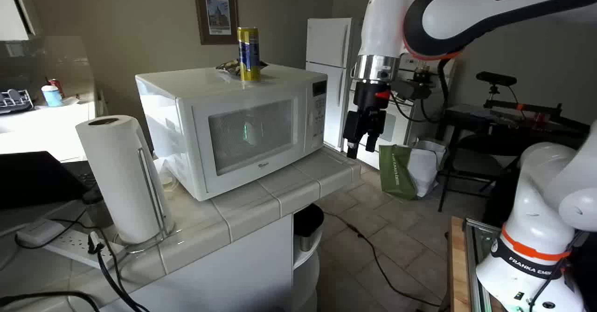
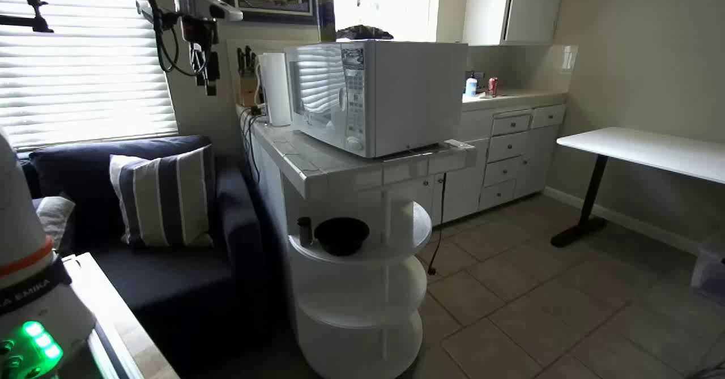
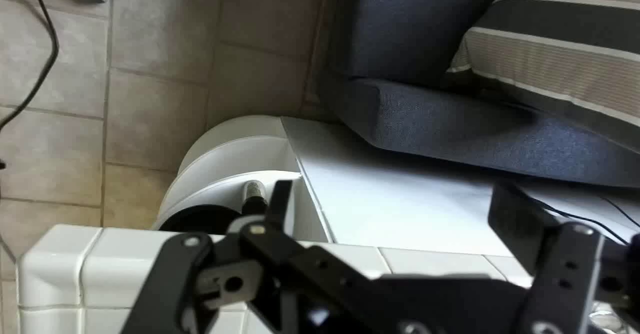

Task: Press a button on the microwave.

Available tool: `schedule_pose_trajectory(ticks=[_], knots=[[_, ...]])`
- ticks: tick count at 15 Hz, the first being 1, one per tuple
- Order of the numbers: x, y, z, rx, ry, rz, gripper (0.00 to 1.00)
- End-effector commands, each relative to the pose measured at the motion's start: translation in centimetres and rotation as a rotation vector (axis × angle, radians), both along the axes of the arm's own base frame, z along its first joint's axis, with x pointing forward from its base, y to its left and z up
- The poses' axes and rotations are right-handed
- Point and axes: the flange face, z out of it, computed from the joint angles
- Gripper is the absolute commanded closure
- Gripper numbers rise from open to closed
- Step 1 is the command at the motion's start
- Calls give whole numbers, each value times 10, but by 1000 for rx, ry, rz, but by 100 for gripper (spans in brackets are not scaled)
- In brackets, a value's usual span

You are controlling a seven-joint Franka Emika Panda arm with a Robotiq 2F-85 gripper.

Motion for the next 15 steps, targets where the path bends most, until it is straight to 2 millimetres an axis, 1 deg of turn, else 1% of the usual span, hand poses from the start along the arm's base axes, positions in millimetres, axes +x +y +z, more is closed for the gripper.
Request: schedule_pose_trajectory(ticks=[1, 5, 6, 8, 11, 14, 15], knots=[[0, 0, 1, 0, 1, 0, 0], [0, 0, 1, 0, 1, 0, 0], [6, -4, 2, 24, -2, -31, 0], [20, -27, 7, 89, -6, -125, 0], [39, -75, 9, 206, -41, -233, 0], [50, -130, 8, 343, -72, -338, 0], [54, -150, 10, 386, -93, -374, 25]])
